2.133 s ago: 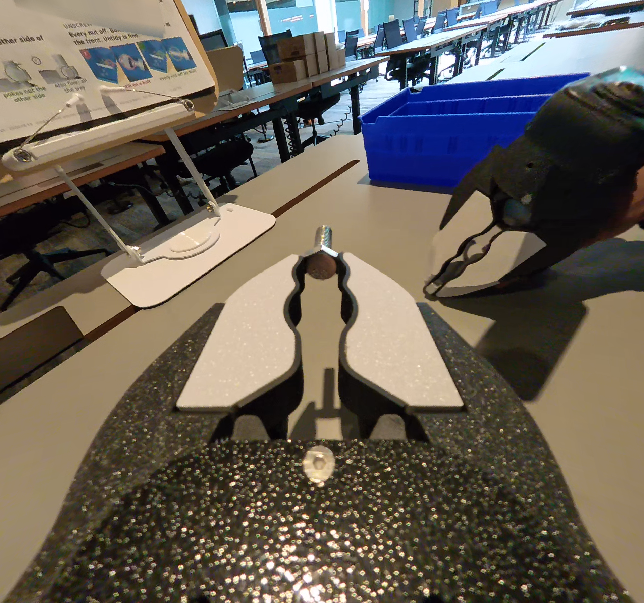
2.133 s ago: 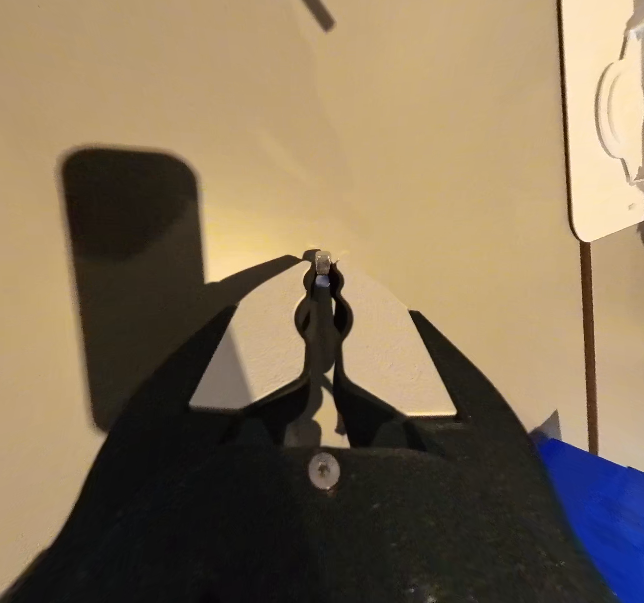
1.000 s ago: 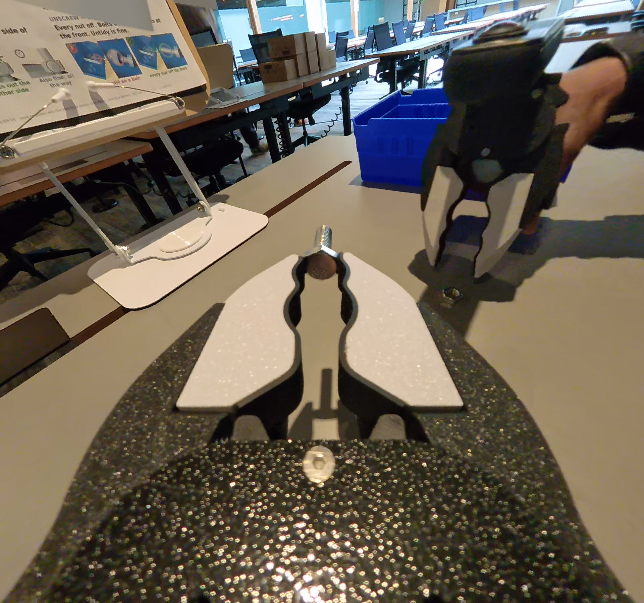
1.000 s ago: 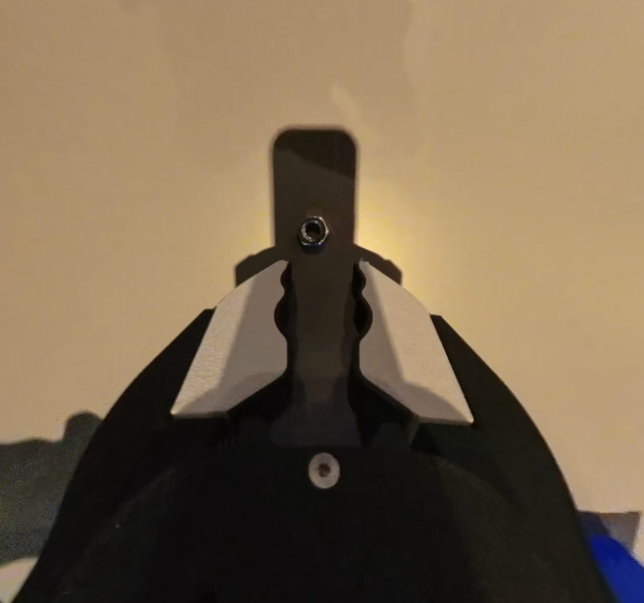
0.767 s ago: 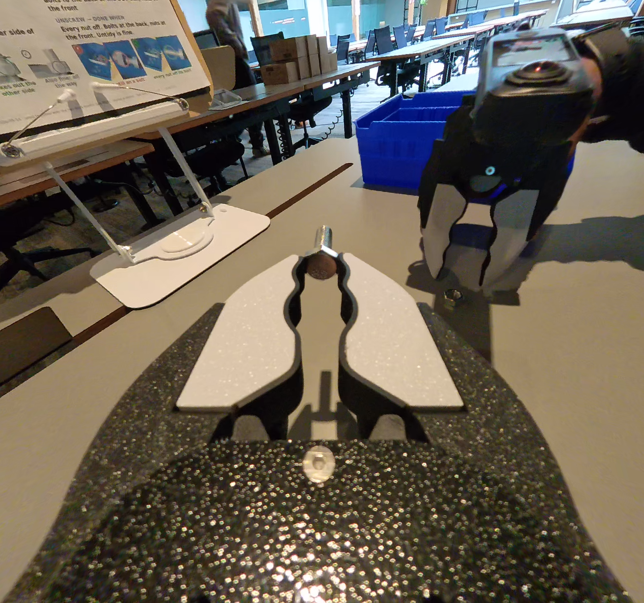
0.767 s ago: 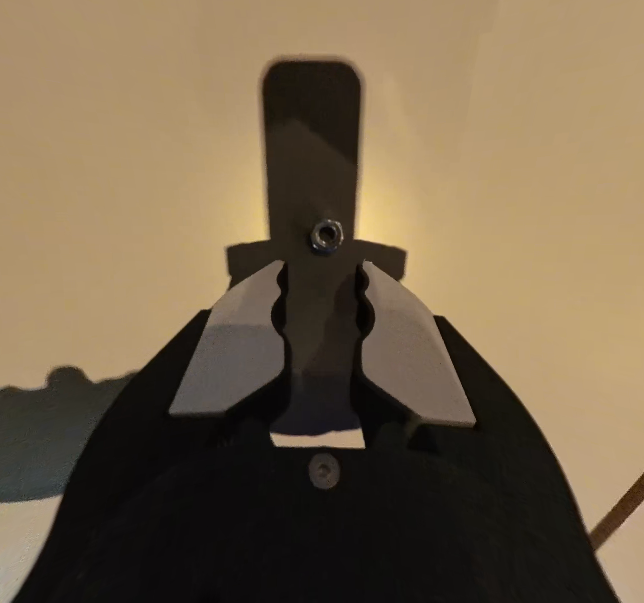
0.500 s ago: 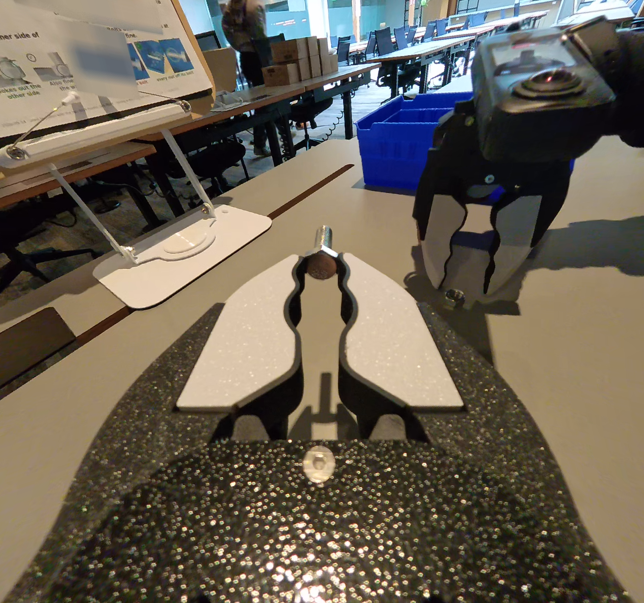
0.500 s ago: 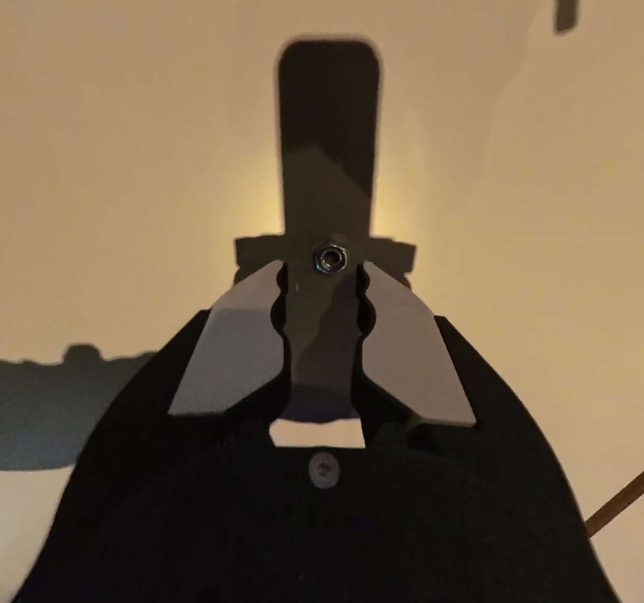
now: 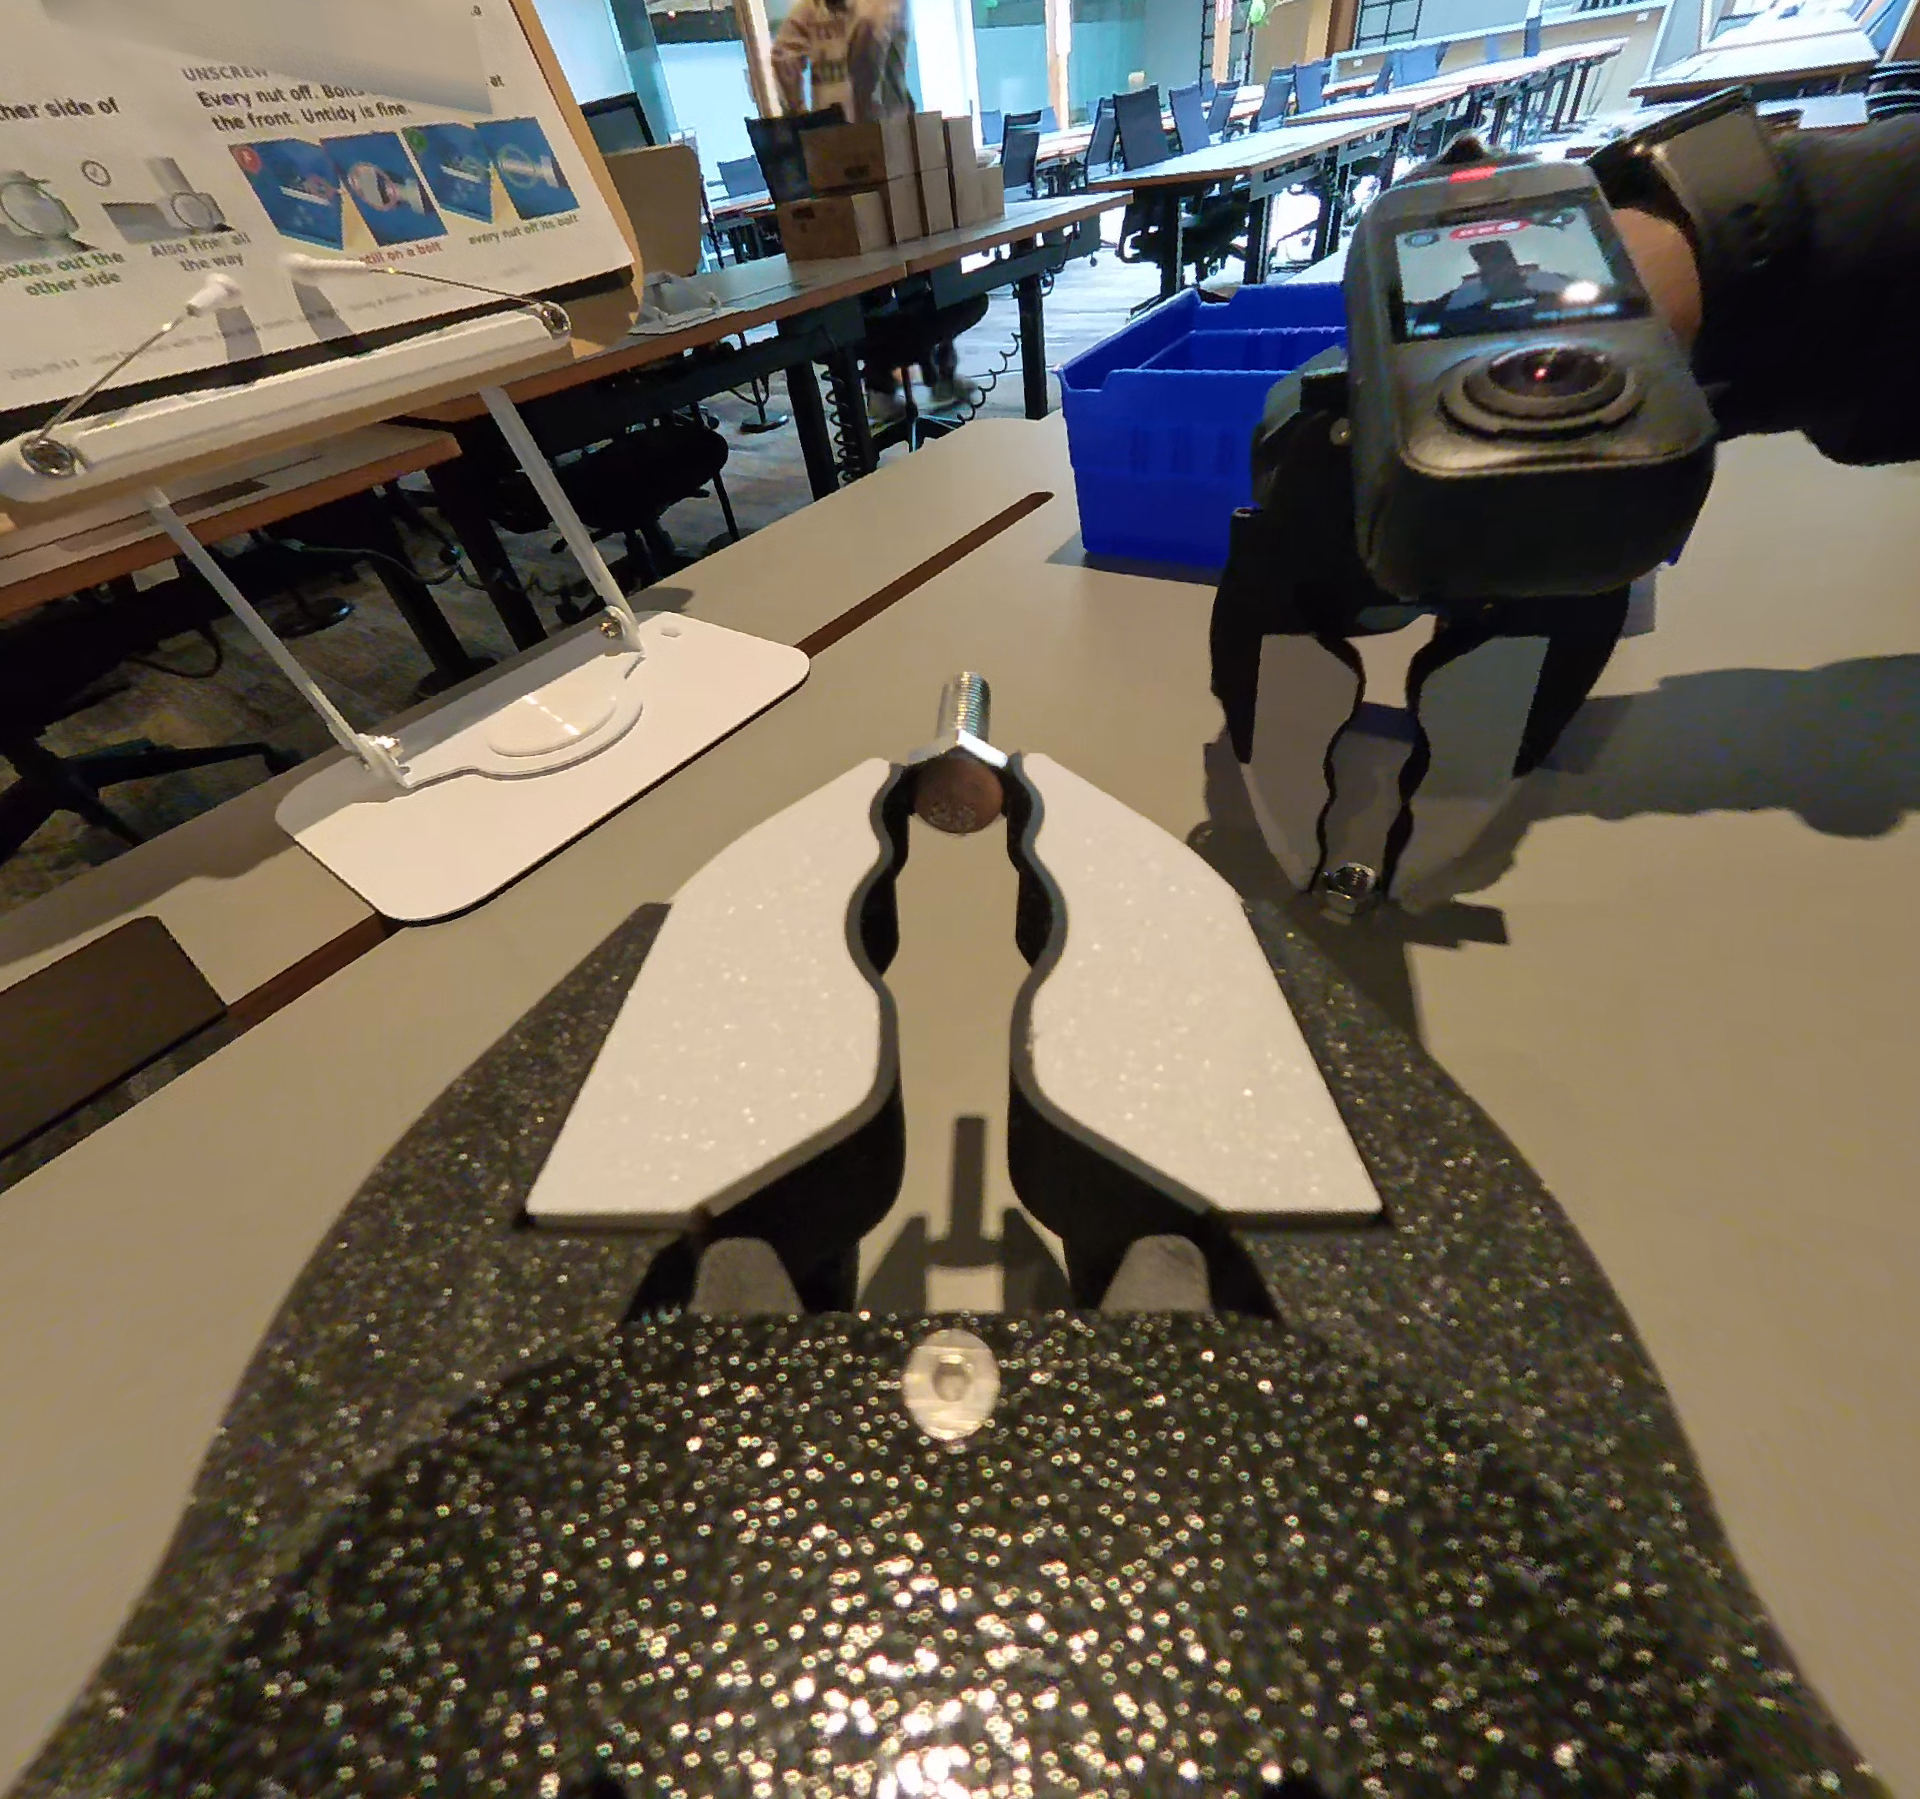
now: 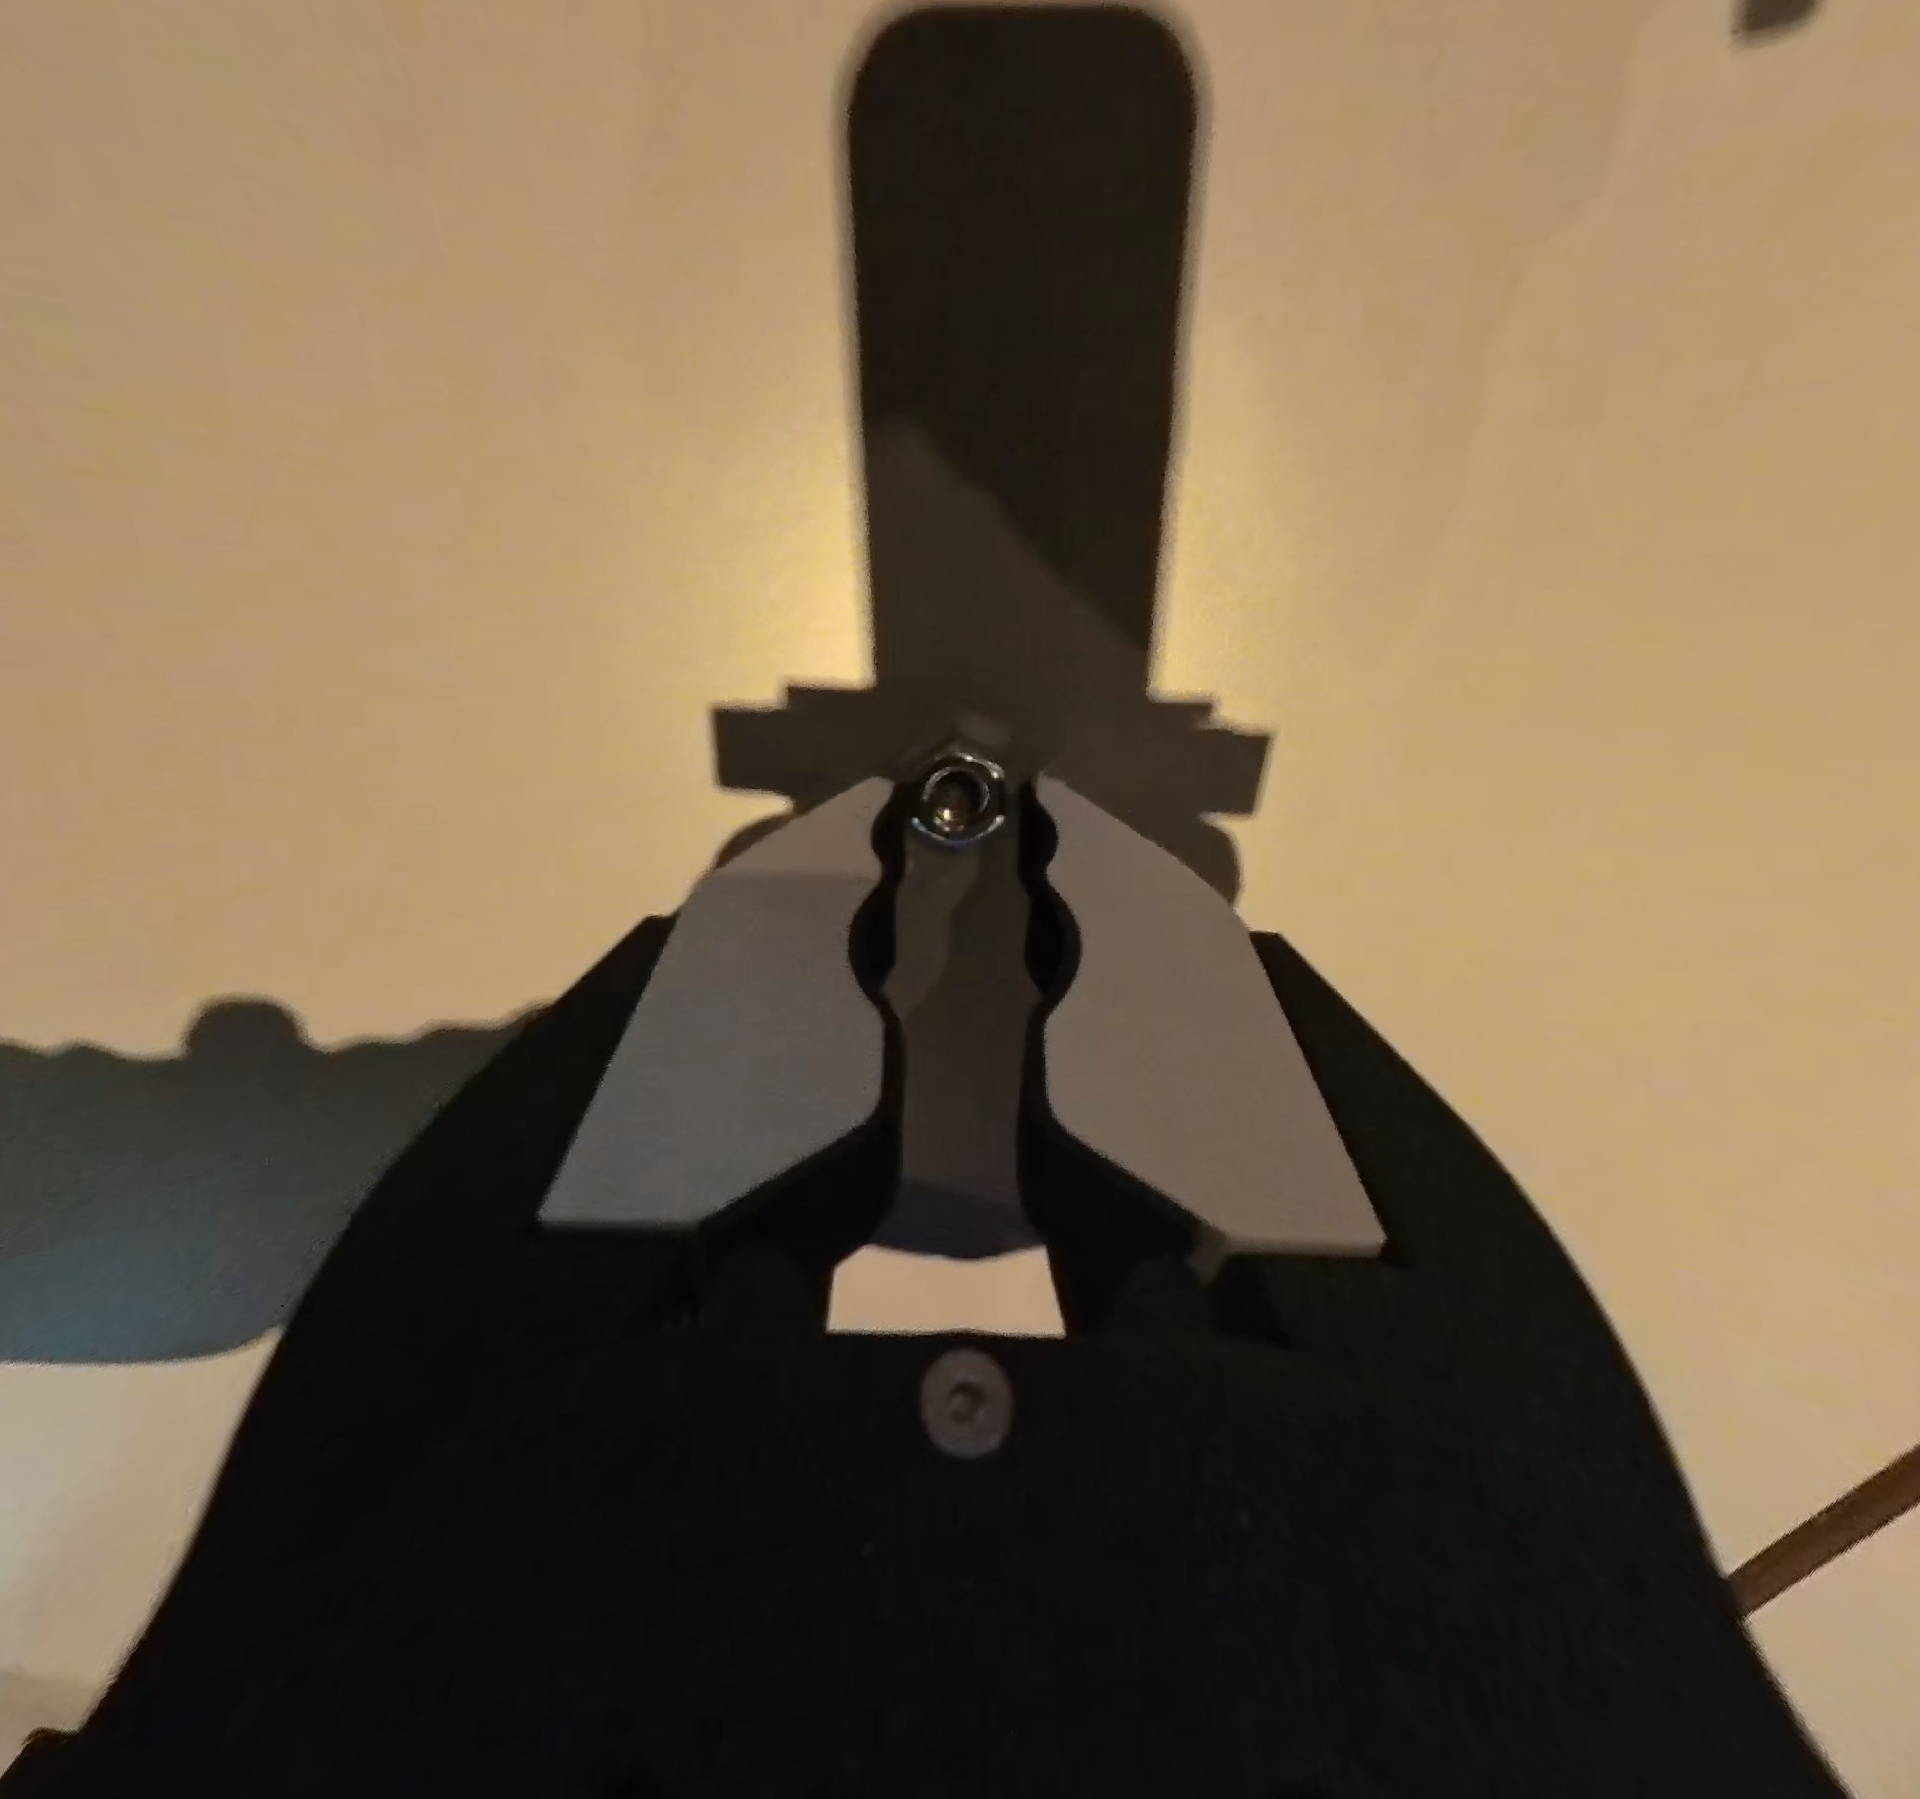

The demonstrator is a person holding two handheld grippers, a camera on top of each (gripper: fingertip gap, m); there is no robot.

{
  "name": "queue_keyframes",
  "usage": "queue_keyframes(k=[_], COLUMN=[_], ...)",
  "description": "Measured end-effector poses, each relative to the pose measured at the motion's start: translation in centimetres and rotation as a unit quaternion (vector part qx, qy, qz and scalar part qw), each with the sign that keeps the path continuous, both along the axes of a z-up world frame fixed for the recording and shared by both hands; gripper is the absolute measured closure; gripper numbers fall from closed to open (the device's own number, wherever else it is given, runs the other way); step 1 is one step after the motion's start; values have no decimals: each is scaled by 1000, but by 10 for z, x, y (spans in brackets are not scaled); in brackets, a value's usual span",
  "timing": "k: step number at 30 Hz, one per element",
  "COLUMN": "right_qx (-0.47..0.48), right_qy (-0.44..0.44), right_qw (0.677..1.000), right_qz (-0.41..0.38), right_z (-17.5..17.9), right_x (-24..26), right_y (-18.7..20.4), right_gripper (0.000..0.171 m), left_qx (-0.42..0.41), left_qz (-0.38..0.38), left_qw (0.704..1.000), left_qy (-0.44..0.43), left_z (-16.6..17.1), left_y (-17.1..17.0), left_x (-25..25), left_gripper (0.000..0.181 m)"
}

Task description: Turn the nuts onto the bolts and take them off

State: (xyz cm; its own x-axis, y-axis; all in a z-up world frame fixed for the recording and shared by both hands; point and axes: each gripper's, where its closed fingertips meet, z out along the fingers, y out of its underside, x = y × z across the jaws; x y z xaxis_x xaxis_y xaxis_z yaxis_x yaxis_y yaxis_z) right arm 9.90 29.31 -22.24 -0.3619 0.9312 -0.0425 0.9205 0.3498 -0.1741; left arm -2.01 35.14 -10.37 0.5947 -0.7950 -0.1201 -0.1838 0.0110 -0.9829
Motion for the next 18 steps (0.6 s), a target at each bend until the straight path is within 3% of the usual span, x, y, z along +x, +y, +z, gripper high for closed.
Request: queue_keyframes(k=[1, 6, 11, 14, 18], right_qx=[1, 16, 23, -1, -64], right_qy=[-1, 20, 143, 293, 498], right_qw=[1000, 999, 986, 948, 852], right_qz=[-1, -20, -77, -123, -147], right_z=[0, -2, 9, 44, 101], right_x=[0, -1, -19, -42, -58], right_y=[0, 4, 4, 2, -3], right_gripper=[153, 154, 154, 154, 154], left_qx=[-1, -2, -10, -21, -65], left_qz=[0, -5, -26, -54, -133], left_qw=[1000, 1000, 1000, 998, 984], left_qy=[0, 2, -2, -35, -97], left_z=[0, -1, -3, 1, 4], left_y=[0, -1, -5, -9, -22], left_x=[0, 0, 5, 8, 15], left_gripper=[164, 164, 164, 164, 164])
